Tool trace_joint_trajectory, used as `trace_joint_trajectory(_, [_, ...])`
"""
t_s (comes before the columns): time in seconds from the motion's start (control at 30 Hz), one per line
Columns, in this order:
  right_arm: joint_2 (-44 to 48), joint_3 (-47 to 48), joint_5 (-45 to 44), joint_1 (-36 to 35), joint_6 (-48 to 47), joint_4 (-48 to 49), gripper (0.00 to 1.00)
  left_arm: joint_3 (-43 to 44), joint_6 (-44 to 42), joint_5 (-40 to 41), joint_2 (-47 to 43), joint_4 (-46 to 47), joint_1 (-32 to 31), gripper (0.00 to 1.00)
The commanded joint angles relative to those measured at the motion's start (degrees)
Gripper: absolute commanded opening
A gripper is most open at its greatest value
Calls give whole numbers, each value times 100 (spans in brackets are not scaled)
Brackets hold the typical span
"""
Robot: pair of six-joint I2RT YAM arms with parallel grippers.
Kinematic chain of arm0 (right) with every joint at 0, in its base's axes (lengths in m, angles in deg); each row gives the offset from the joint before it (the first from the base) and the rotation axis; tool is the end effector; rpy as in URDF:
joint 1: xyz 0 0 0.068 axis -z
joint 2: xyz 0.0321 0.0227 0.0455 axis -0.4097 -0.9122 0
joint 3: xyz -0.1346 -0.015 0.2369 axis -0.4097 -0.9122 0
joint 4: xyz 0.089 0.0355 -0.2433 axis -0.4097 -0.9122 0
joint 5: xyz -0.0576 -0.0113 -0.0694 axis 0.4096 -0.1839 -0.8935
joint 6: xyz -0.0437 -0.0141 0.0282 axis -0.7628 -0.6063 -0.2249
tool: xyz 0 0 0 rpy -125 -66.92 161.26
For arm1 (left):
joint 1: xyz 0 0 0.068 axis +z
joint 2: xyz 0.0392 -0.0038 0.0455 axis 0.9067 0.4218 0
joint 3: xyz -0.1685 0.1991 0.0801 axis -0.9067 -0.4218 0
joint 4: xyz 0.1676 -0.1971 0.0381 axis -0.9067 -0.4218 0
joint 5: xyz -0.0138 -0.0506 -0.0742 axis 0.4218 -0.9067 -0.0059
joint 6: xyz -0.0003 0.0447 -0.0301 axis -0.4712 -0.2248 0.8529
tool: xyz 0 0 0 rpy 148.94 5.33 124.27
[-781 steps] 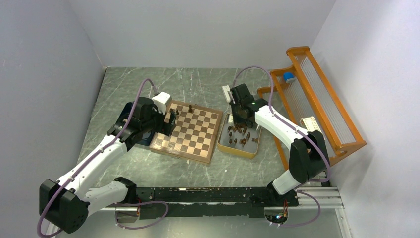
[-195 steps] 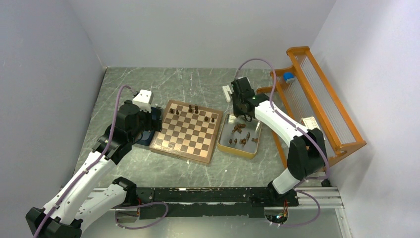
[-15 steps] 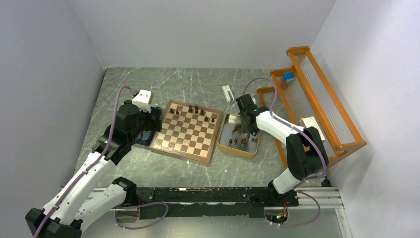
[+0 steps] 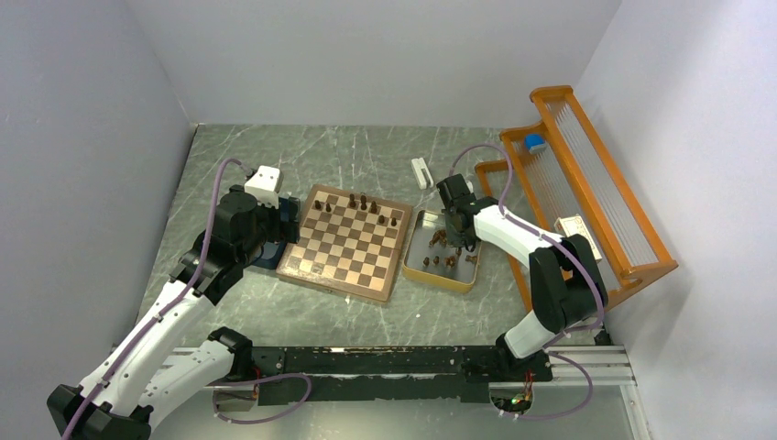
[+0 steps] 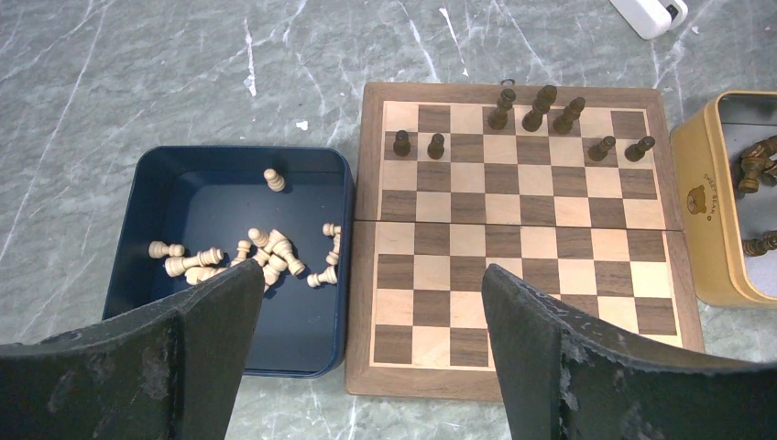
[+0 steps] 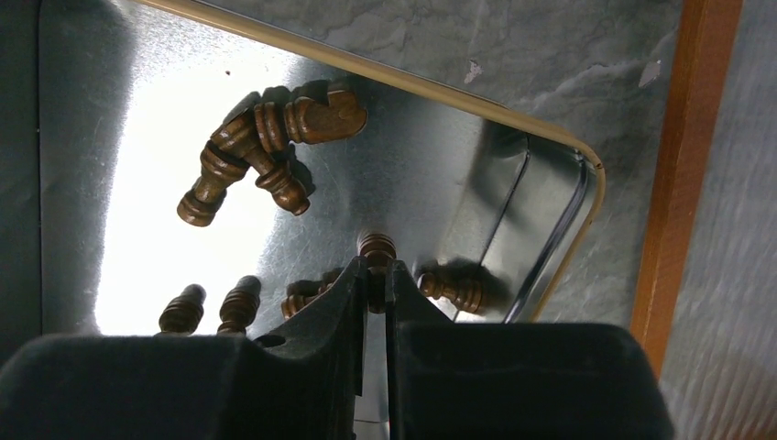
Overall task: Set up the chess pieces on the board
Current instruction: Pick up the chess piece from the storage box.
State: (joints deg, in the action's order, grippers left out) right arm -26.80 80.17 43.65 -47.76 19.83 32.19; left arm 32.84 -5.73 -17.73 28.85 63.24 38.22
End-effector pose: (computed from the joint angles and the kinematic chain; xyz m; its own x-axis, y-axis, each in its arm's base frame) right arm 0.2777 0.1102 0.1858 -0.8942 -0.1091 -0.4343 -0.0484 0.9877 -0.1486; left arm 0.1683 -0.0755 0.3178 -0.3708 0.0895 -0.9244 0.2110 0.9774 0.0100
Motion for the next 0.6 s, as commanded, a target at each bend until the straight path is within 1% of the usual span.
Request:
trace_joint_trajectory(0.0, [162,199,-57,43,-35,-204,7,-14,-34,-104,-71,231,-18,93])
trace_joint_trajectory(0.37, [379,1177,185,10,-141,-674,3,-14,-34,-135,-45,251,-14,93])
trace_joint_trajectory(0.57, [214,1711,510,-121,-338,-551,4,-14,-38,-129,-55,251,-15,93])
